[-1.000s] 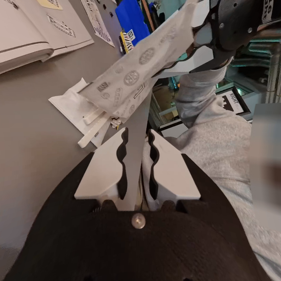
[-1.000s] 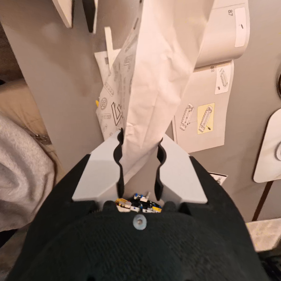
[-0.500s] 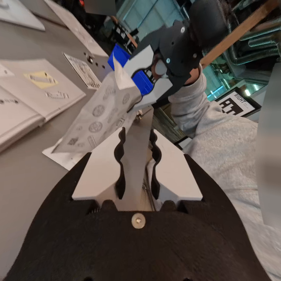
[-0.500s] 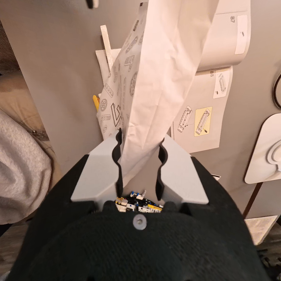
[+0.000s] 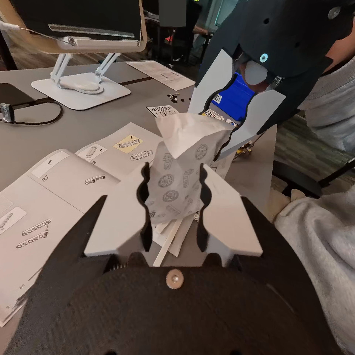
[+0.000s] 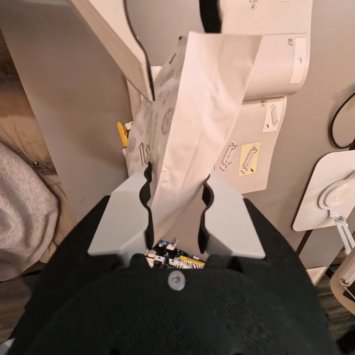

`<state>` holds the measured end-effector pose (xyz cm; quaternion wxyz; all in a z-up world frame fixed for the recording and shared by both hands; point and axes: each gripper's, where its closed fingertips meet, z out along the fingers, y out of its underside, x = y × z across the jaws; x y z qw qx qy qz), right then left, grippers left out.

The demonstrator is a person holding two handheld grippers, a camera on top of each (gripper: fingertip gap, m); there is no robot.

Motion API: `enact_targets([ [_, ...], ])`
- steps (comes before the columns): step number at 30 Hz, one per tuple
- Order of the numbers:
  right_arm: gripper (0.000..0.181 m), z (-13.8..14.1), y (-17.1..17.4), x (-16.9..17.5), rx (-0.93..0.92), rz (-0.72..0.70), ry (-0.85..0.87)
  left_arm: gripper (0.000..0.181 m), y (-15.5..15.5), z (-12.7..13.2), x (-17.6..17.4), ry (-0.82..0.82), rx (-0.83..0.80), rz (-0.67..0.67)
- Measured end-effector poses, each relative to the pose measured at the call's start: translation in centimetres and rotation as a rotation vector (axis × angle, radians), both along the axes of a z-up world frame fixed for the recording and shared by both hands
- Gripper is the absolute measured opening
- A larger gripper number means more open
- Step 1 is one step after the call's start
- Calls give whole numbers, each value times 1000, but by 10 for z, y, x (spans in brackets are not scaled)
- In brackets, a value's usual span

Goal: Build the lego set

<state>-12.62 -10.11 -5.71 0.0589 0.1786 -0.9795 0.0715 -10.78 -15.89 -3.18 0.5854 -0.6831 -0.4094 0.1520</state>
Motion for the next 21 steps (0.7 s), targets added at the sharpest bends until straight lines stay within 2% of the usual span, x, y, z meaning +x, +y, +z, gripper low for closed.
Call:
enact_targets([
  [2,51,1,0,-1,6,6,11,37,-2,-2,0,-4,7,3],
  [5,50,1,0,-1,12,10,16,10,-6,-5,3,-27,42,-16],
  [8,49,3,0,-2,9,11,20,1,-8,-3,7,-32,114,-55],
  [17,51,0,23,-13,48,-24,-13,1,-14,-1,11,-33,213,-101],
  [19,43,-2,31,-17,66,-40,-34,7,-16,-3,10,-43,206,-87],
  [21,39,-3,36,-21,78,-66,-60,20,-16,1,10,-33,225,-84],
])
